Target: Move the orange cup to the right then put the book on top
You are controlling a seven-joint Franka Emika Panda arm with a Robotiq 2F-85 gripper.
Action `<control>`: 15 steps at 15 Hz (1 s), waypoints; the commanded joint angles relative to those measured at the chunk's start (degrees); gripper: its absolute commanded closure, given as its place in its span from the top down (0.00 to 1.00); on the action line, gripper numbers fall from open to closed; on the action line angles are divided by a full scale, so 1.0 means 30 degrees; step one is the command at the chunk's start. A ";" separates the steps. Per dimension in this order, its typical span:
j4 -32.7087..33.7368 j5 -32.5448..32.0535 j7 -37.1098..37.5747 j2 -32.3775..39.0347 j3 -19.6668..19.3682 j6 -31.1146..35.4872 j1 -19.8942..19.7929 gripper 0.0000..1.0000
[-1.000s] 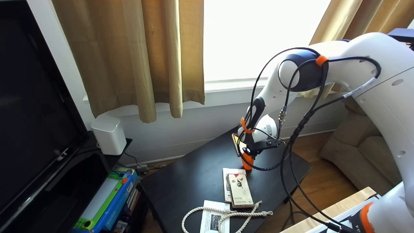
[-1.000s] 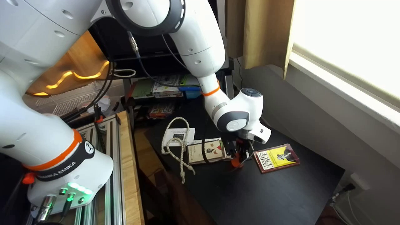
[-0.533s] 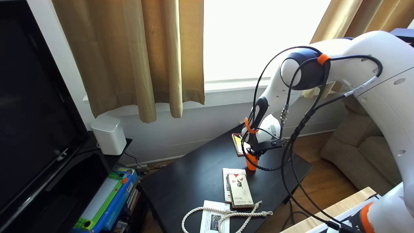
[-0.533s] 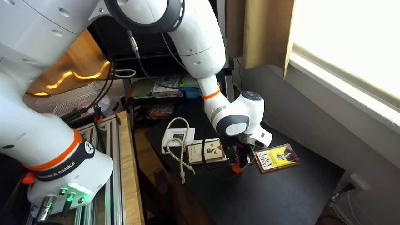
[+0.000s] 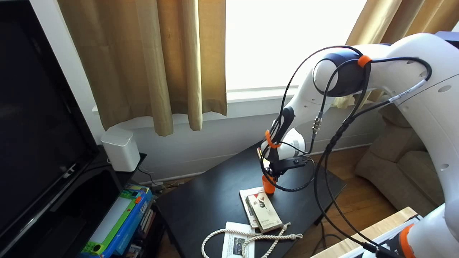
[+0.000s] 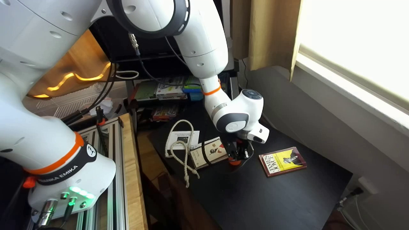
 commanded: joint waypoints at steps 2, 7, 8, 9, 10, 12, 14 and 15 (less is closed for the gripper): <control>0.1106 0.0002 -0.0235 0.0795 0.1078 0.0228 -0.0635 0.01; 0.1192 -0.0231 0.0502 0.0752 -0.0416 0.1210 0.0218 0.01; 0.1137 -0.0202 0.0618 0.0790 -0.0609 0.1447 0.0257 0.01; 0.1148 -0.0117 0.0785 0.0939 -0.0755 0.1656 0.0238 0.01; 0.1128 -0.0035 0.0877 0.1036 -0.0794 0.1896 0.0151 0.01; 0.1148 0.0183 0.1101 0.1261 -0.0729 0.2424 -0.0027 0.30; 0.1099 0.0223 0.1396 0.1306 -0.0865 0.2587 0.0065 0.38; 0.0903 0.0287 0.1557 0.1211 -0.0870 0.2717 0.0039 0.46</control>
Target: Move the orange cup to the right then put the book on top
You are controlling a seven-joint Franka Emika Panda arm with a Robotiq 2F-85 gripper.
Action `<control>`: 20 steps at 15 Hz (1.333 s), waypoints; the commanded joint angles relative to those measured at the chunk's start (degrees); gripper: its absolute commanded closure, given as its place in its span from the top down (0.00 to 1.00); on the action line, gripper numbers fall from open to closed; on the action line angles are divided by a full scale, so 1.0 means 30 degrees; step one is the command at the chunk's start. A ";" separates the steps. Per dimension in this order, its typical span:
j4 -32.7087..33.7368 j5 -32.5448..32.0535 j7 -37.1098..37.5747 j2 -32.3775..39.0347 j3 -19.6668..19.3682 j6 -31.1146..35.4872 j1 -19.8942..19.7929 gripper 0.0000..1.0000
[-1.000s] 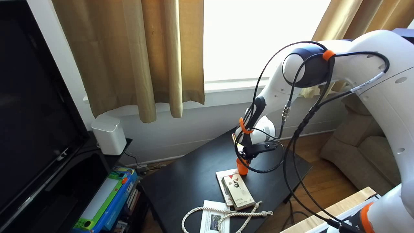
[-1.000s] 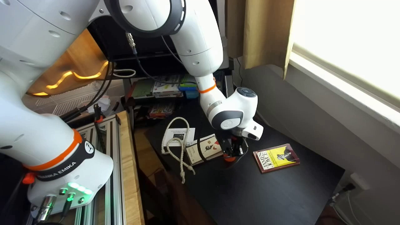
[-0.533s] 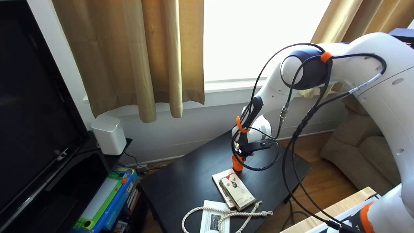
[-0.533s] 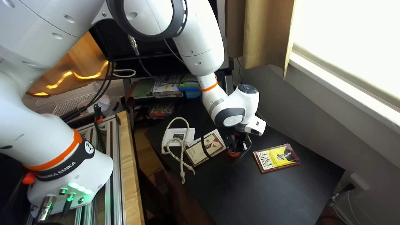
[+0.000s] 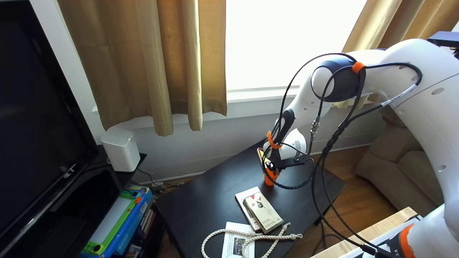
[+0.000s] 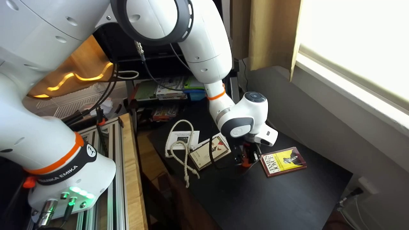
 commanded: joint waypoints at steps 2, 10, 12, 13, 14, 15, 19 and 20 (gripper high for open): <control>-0.0741 0.0385 0.0724 -0.0141 0.0014 0.0852 -0.0220 0.60; -0.4096 0.0162 0.0429 -0.3326 -0.0249 0.1971 -0.0298 1.00; -0.5017 0.0046 -0.0653 -0.4330 0.1151 0.2407 -0.1593 1.00; -0.5494 0.0095 -0.1365 -0.4897 0.2422 0.2218 -0.2725 1.00; -0.5893 0.0104 -0.2279 -0.5332 0.3887 0.2067 -0.4098 1.00; -0.6164 0.0152 -0.2930 -0.5477 0.4960 0.1873 -0.5073 1.00; -0.6887 0.0376 -0.5065 -0.6143 0.7312 -0.2001 -0.7241 1.00; -0.6893 0.0511 -0.5213 -0.6330 0.7152 -0.3248 -0.7067 1.00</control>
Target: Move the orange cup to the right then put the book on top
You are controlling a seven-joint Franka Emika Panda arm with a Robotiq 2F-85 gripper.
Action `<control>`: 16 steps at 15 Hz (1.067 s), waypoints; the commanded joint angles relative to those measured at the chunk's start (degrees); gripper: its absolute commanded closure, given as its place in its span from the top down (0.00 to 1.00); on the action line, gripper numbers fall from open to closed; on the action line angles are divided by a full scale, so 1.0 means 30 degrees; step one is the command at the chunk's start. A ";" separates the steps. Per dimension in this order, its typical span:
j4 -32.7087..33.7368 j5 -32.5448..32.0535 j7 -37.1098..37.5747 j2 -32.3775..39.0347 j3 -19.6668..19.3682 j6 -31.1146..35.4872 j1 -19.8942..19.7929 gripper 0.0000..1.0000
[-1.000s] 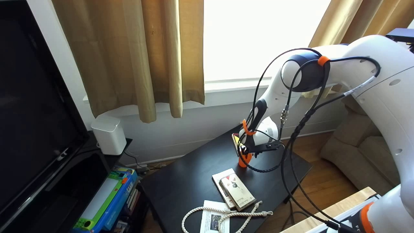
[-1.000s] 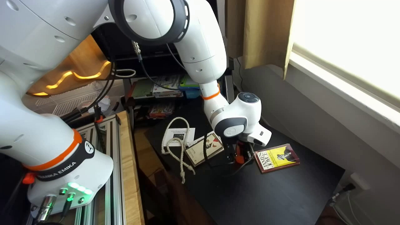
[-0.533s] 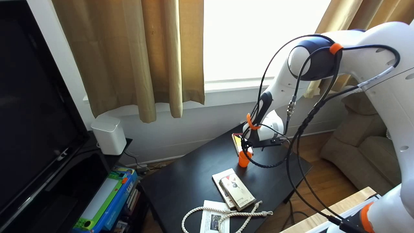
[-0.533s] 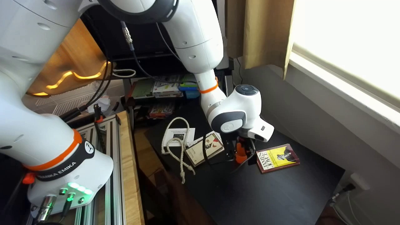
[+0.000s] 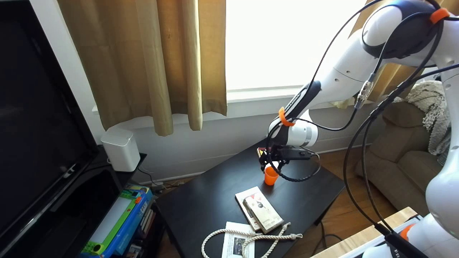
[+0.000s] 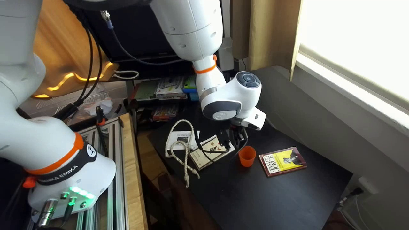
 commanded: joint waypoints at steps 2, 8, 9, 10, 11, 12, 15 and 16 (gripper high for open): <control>-0.0132 0.0496 -0.1926 -0.0317 0.0272 -0.5056 -0.0507 1.00; 0.1704 0.0845 -0.5009 0.2359 0.0186 -0.6816 -0.0314 1.00; 0.1887 0.0836 -0.5502 0.2806 0.0226 -0.6633 -0.0369 1.00; 0.2153 0.0675 -0.5725 0.3259 0.0031 -0.6434 -0.0201 1.00; 0.2411 0.0658 -0.6126 0.3755 0.0089 -0.6282 -0.0313 1.00; 0.1641 0.0791 -0.5355 0.2511 -0.0026 -0.6626 -0.0024 1.00; 0.1920 0.0758 -0.5440 0.2889 -0.0038 -0.6610 -0.0027 1.00; 0.1921 0.0761 -0.5441 0.2805 -0.0041 -0.6610 -0.0007 1.00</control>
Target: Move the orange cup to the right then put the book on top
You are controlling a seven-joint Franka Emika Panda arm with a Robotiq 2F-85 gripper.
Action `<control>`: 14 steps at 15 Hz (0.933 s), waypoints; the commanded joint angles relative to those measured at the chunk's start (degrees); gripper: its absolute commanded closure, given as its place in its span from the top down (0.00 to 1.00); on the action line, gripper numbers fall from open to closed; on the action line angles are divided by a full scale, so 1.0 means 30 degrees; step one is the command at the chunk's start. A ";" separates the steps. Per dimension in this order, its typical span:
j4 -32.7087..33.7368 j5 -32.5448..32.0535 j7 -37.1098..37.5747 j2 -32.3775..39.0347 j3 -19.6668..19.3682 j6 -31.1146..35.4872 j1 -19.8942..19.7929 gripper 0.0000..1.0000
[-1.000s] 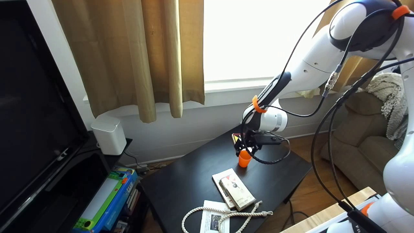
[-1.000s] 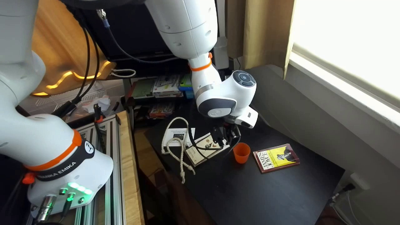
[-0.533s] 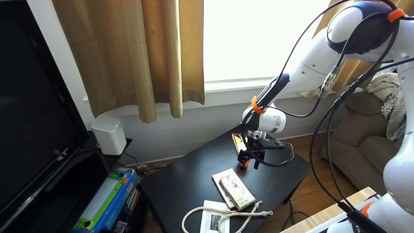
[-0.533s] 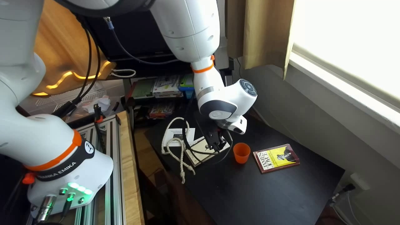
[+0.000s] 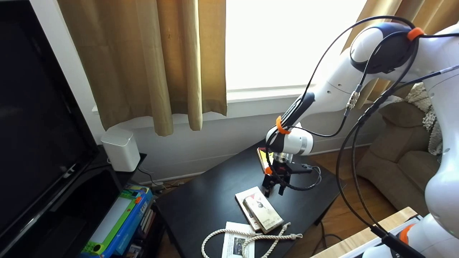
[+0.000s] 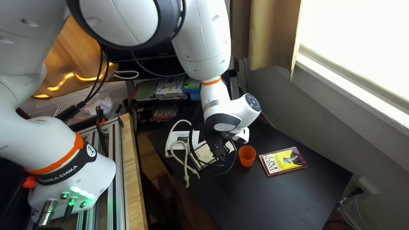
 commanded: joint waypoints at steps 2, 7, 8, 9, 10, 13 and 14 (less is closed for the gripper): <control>0.0083 0.0287 -0.0185 -0.0114 -0.0155 -0.0077 0.0245 1.00; 0.0860 0.0544 -0.1046 0.1567 0.0192 0.0535 -0.0125 1.00; 0.0962 0.0505 -0.1154 0.1818 0.0212 0.0681 -0.0123 1.00; 0.1115 0.0376 -0.1120 0.2068 0.0103 0.0747 0.0009 1.00; 0.1245 0.0314 -0.1159 0.2313 0.0077 0.0833 0.0035 1.00; 0.1559 -0.0101 -0.0608 0.2901 -0.0553 0.2324 0.0841 1.00; 0.1642 -0.0150 -0.0824 0.3187 -0.0385 0.2917 0.0647 1.00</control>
